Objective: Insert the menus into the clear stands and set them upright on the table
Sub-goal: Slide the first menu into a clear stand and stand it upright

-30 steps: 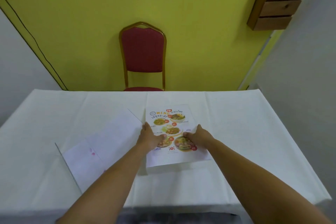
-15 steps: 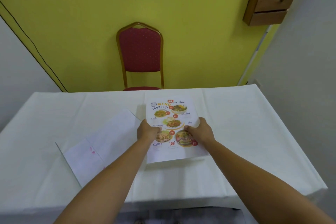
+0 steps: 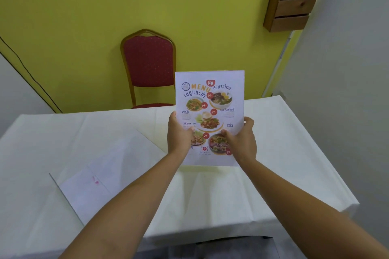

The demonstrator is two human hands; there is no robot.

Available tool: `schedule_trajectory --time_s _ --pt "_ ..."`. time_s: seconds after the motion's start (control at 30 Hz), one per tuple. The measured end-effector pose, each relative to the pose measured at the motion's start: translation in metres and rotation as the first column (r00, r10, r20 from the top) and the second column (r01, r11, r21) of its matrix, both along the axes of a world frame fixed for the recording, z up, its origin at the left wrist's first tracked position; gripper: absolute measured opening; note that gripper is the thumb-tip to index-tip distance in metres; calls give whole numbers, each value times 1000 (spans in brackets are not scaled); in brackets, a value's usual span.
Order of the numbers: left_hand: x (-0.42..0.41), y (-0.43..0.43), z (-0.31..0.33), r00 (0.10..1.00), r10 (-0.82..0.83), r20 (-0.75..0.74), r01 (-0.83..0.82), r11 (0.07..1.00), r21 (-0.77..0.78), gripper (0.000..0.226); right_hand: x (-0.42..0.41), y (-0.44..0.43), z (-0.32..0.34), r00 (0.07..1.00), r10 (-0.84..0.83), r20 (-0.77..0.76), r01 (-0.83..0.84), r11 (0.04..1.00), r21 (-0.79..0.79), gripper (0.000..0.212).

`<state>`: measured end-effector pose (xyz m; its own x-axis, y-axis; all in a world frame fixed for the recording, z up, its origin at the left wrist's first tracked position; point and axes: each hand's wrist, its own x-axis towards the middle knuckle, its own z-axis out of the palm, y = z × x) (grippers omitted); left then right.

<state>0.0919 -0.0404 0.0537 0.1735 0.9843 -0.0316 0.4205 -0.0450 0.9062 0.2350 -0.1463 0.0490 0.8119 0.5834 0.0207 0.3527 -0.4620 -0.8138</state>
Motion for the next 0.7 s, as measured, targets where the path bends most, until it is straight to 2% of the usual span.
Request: schedule_trajectory --time_s 0.17,0.3,0.5,0.7 --pt "10 -2 -3 998 -53 36 50 995 87 62 0 -8 -9 997 -68 -33 70 995 74 58" --pt "8 -4 -14 997 -68 22 65 993 101 55 -3 -16 -19 995 -76 -67 83 991 107 54" --pt "-1 -12 -31 998 -67 13 65 989 132 58 -13 -23 -32 993 -87 -75 95 988 120 56" --pt "-5 -18 -40 989 -128 -74 138 979 150 66 -20 -23 -36 990 -110 -92 120 986 116 58"
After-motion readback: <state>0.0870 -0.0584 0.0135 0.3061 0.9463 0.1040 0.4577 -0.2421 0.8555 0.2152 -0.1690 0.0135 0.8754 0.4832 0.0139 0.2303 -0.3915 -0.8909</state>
